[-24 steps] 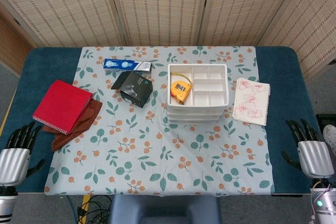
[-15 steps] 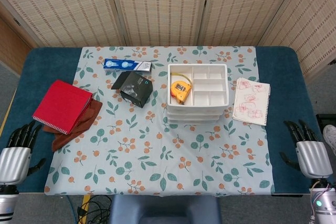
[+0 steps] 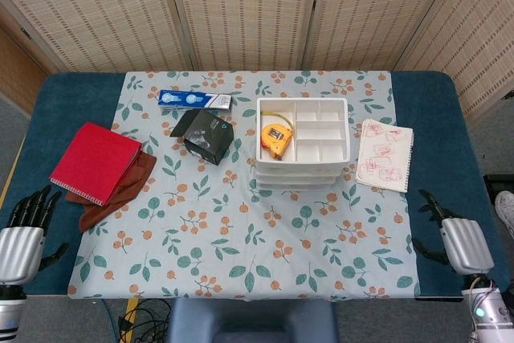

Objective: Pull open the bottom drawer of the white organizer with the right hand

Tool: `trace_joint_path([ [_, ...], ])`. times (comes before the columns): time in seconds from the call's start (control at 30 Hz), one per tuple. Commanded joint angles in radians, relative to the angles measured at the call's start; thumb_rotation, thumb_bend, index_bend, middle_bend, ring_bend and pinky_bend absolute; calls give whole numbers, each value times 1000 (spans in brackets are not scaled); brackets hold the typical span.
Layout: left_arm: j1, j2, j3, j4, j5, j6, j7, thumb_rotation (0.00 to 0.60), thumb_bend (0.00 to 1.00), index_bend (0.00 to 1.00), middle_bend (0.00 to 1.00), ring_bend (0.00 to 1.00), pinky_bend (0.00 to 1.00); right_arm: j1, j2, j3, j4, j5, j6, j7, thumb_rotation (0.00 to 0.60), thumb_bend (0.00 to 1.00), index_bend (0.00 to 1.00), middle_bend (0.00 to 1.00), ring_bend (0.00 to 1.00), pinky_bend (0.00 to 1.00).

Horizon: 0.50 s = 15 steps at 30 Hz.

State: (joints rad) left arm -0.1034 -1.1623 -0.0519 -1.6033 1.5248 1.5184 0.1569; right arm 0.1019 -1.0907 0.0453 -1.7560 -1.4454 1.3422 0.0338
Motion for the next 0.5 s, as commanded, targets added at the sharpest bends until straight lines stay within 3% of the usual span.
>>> trace_joint_path([
  [0.03, 1, -1, 1, 8, -1, -1, -7, 600, 184, 16, 10, 47, 92, 40, 26, -12, -56, 28, -96, 62, 600, 282, 64, 452, 602, 705],
  [0.17, 2, -2, 3, 20, -7, -6, -21, 600, 185, 17, 9, 47, 92, 75, 7, -2, -85, 71, -170, 109, 600, 328, 64, 588, 756, 847],
  [0.3, 1, -3, 3, 29, -12, -12, -30, 600, 185, 48, 9, 47, 92, 108, -27, 16, -107, 129, -246, 201, 600, 521, 64, 800, 966, 993],
  [0.5, -2, -4, 4, 41, -14, -21, -51, 600, 184, 61, 9, 47, 92, 170, -70, 50, -114, 218, -396, 367, 600, 701, 64, 877, 1000, 1000],
])
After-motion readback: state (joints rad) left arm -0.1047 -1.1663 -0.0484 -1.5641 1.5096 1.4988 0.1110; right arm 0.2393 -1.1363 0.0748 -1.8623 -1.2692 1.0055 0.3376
